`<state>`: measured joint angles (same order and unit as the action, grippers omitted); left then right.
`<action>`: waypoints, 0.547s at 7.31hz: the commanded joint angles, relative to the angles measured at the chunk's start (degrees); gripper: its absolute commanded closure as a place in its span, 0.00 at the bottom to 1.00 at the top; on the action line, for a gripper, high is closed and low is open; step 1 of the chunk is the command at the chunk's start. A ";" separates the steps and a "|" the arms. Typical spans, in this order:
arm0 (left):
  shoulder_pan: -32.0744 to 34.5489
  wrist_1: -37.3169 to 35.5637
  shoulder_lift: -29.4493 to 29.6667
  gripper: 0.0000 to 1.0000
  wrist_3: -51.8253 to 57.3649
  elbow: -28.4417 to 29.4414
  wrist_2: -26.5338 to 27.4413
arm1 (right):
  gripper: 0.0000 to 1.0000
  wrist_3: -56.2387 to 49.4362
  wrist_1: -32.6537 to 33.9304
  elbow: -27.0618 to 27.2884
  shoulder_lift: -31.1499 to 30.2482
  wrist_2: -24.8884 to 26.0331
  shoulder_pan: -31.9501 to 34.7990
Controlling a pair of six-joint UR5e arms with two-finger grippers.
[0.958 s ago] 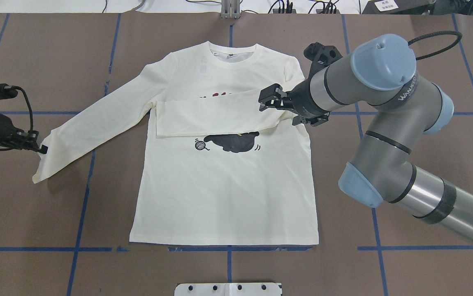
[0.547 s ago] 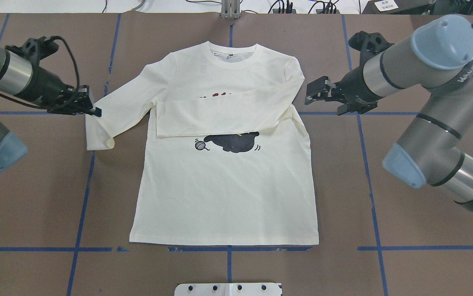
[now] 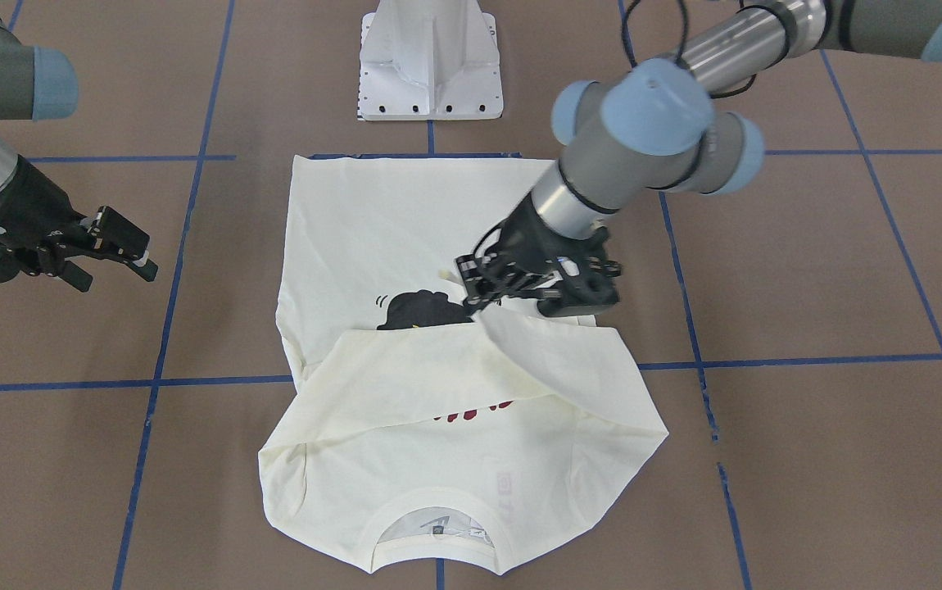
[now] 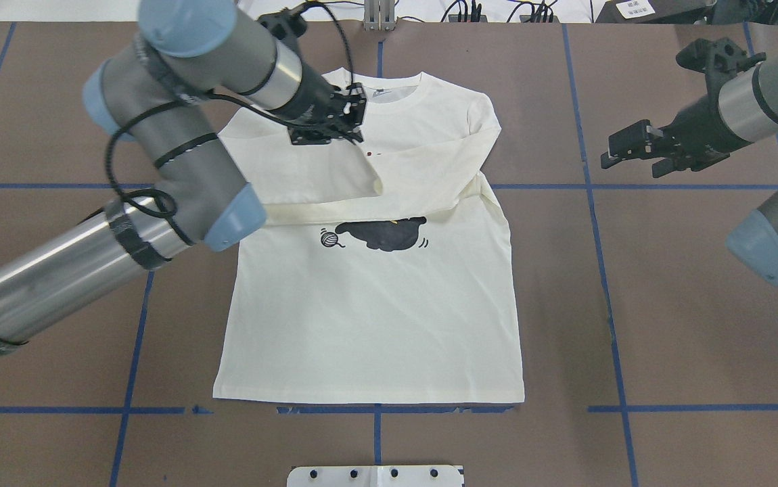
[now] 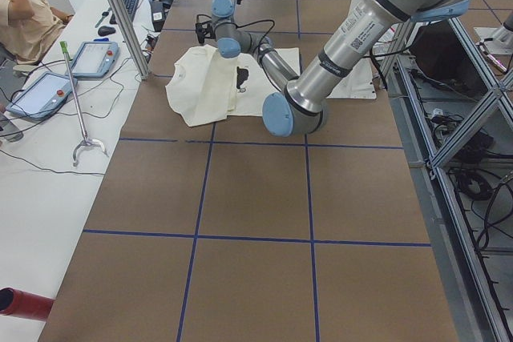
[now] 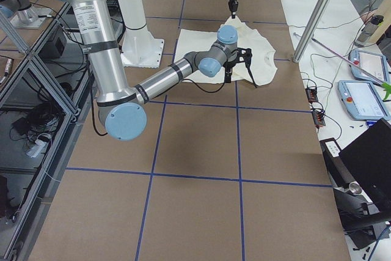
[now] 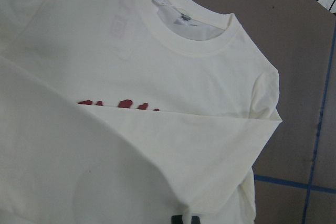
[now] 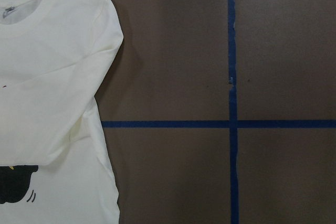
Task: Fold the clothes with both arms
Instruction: 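Fold the sleeve across the shirt with the left gripper while the right arm moves hemward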
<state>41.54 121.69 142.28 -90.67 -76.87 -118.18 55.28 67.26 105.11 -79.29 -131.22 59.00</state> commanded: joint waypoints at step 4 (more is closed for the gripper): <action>-13.76 6.55 13.12 0.23 -4.43 17.01 15.00 | 0.00 -1.13 -2.05 1.15 -3.24 -0.44 0.94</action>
<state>29.07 127.88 154.95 -95.21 -60.82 -103.85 54.05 65.27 106.12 -82.28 -131.75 59.98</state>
